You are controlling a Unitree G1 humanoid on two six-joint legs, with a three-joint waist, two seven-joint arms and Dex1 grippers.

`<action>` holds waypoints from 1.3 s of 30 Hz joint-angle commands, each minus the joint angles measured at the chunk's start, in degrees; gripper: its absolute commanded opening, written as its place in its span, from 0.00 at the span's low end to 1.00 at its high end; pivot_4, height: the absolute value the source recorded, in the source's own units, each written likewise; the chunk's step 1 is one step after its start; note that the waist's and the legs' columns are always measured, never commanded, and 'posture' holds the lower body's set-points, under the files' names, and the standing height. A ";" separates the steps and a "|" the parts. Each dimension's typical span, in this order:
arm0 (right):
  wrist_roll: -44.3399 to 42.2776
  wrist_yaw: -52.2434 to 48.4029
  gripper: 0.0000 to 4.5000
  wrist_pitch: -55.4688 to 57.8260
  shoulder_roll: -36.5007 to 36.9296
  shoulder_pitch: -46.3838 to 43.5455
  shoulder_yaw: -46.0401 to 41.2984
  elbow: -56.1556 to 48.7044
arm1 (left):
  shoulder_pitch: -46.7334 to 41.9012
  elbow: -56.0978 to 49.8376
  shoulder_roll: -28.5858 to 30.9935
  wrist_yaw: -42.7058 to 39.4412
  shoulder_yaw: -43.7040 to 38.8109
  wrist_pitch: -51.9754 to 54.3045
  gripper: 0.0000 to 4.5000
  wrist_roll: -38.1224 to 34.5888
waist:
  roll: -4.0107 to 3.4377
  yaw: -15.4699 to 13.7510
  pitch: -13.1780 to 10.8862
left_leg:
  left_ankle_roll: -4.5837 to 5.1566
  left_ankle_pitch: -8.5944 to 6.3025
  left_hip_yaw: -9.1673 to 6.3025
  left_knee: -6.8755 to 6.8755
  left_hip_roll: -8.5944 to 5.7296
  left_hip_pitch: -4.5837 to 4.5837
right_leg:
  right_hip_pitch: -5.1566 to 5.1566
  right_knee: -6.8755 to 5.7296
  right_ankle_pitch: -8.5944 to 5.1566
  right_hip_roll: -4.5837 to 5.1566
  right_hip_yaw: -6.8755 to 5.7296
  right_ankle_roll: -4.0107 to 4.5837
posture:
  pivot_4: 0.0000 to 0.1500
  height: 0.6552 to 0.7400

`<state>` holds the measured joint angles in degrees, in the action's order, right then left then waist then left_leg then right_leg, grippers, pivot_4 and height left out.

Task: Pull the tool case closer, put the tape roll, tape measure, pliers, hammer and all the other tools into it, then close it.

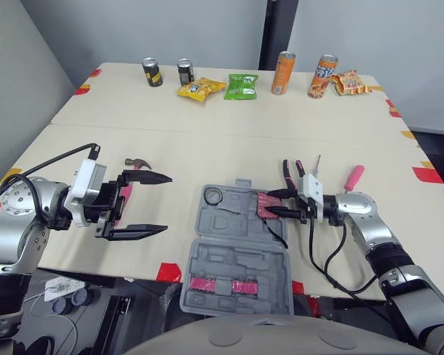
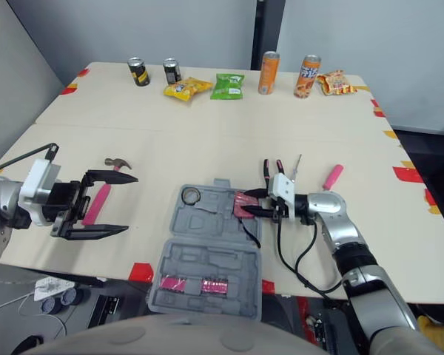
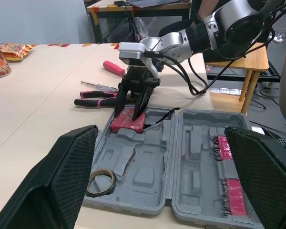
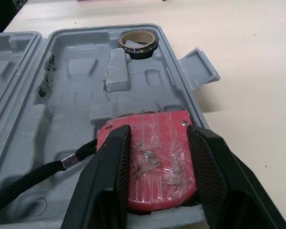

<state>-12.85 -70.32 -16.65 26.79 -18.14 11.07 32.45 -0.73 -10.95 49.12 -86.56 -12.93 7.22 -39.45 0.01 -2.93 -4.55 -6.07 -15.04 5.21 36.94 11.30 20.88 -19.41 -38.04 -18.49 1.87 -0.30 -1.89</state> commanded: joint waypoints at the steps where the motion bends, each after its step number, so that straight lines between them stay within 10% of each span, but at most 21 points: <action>1: 2.02 2.22 0.43 2.76 1.57 2.74 -0.63 -2.31 | 0.40 0.38 -0.13 1.32 -1.85 -1.06 1.00 1.03 | -0.03 -0.05 -0.03 | 0.00 0.00 -0.01 0.00 0.00 0.02 | 0.00 0.02 0.00 0.00 -0.01 0.00 | 1.00 1.00; 15: -14.34 8.29 0.43 14.27 7.54 15.49 -16.51 -33.99 | 5.00 1.96 -5.74 14.49 -10.62 6.94 1.00 -4.84 | -0.35 -1.10 -1.69 | -0.02 0.00 0.00 -0.32 -0.03 0.14 | -0.13 0.29 0.02 -0.04 0.00 -0.04 | 1.00 1.00; 30: -19.01 13.43 0.43 12.30 8.09 36.06 -42.15 -21.84 | 13.27 22.86 -12.19 27.09 -23.55 -2.52 1.00 3.13 | -0.23 -0.77 -1.93 | -0.02 -0.02 -0.04 -0.89 -0.14 0.00 | 0.17 1.08 0.08 0.03 -0.09 -0.15 | 1.00 1.00; 37: -19.28 12.48 0.99 7.71 8.20 38.92 -47.48 -10.92 | 15.24 32.90 -12.90 28.11 -25.96 -7.89 1.00 5.05 | -0.32 0.11 -2.12 | 0.46 -0.10 -0.14 -0.91 -0.13 -0.11 | 0.31 1.10 0.09 0.07 -0.17 -0.12 | 1.00 1.00; 39: -18.96 12.20 1.00 6.42 8.34 39.55 -48.33 -8.18 | 15.55 35.70 -12.57 27.69 -26.33 -9.26 1.00 5.25 | -0.35 0.19 -2.30 | 0.68 -0.19 -0.10 -0.97 -0.10 -0.42 | 0.52 1.10 0.08 0.10 -0.15 -0.10 | 1.00 1.00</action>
<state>-31.53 -57.73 -8.34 34.77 20.77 -34.80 22.70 14.22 23.08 36.05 -58.50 -37.23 -0.06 -34.36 -0.33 -2.75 -6.85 -5.36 -15.24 5.14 35.94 11.21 20.27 -18.76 -36.93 -18.42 1.98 -0.44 -1.99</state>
